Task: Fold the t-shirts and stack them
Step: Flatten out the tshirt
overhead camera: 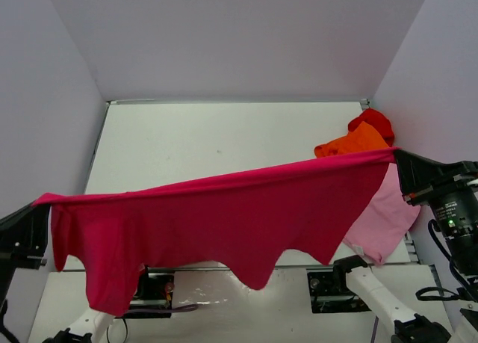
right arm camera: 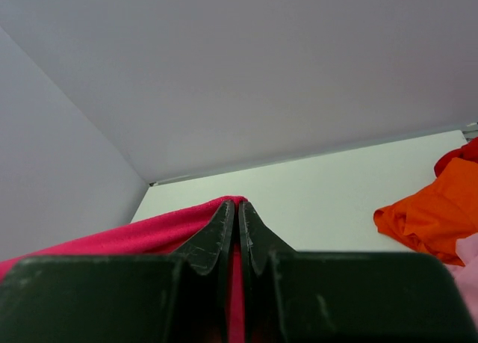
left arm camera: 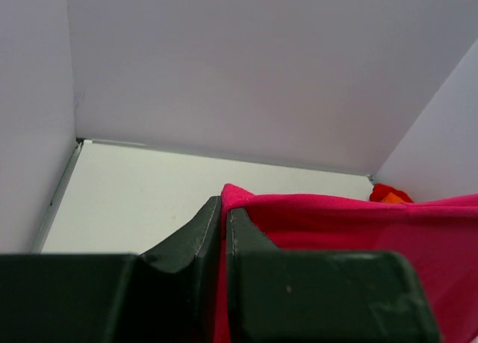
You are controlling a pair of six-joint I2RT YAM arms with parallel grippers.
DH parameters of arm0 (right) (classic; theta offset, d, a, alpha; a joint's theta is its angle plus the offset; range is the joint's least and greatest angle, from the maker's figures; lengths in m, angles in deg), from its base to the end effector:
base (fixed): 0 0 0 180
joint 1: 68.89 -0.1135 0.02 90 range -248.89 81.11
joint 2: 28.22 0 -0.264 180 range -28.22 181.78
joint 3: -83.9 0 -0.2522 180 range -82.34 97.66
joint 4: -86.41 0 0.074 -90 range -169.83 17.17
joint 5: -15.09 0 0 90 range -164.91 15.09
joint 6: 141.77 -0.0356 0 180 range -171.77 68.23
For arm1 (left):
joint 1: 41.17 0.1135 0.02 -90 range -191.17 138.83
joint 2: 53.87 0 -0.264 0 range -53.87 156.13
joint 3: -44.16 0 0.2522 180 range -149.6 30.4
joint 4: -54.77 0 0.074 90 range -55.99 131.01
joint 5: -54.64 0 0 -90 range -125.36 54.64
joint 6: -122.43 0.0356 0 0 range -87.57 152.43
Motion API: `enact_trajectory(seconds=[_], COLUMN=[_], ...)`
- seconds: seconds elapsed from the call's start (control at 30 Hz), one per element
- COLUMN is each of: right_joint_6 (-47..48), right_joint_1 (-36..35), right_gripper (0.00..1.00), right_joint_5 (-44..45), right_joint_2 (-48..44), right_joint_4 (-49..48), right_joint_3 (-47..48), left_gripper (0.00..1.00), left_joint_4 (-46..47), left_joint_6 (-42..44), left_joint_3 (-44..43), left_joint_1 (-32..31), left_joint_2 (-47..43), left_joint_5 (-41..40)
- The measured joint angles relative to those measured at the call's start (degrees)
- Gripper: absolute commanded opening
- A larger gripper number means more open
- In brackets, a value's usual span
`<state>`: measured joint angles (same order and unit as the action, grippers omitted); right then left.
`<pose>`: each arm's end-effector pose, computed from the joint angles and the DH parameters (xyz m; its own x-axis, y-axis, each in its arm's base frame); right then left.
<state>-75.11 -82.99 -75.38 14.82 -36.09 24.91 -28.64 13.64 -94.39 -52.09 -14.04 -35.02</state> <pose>-0.0172 -0.0040 0.5787 0.2120 0.4617 -0.8613 -0.3649 0.8550 0.3685 -0.1132 0.0216 0.5608 0.1826 -0.3633 -0.9136 0.2682 0.9124 -0.3092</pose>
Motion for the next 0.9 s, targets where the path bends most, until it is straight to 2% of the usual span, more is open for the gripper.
enact_trajectory(seconds=[0.2,0.47,0.63,0.9], right_joint_6=[1.95,4.45,6.05,6.89], right_joint_1=[1.00,1.04,1.07,1.34], right_gripper=[0.00,0.00,0.00,0.00], right_joint_5=[1.19,5.12,7.54,8.67], right_joint_2=[1.48,9.70,17.24,31.47], right_joint_4=[1.21,-3.87,-11.01,-25.52], right_joint_3=[-2.94,-15.80,-23.40,-30.34], left_gripper=[0.00,0.00,0.00,0.00], left_joint_4=[-2.24,2.94,8.81,18.43], left_joint_6=[1.55,2.86,3.39,3.67], left_joint_3=[-0.98,15.09,22.48,23.12], left_joint_1=[-0.28,-0.38,-0.36,-0.36], left_joint_2=[11.85,22.31,29.93,43.26], left_joint_5=[-3.46,-9.92,-11.52,-15.09])
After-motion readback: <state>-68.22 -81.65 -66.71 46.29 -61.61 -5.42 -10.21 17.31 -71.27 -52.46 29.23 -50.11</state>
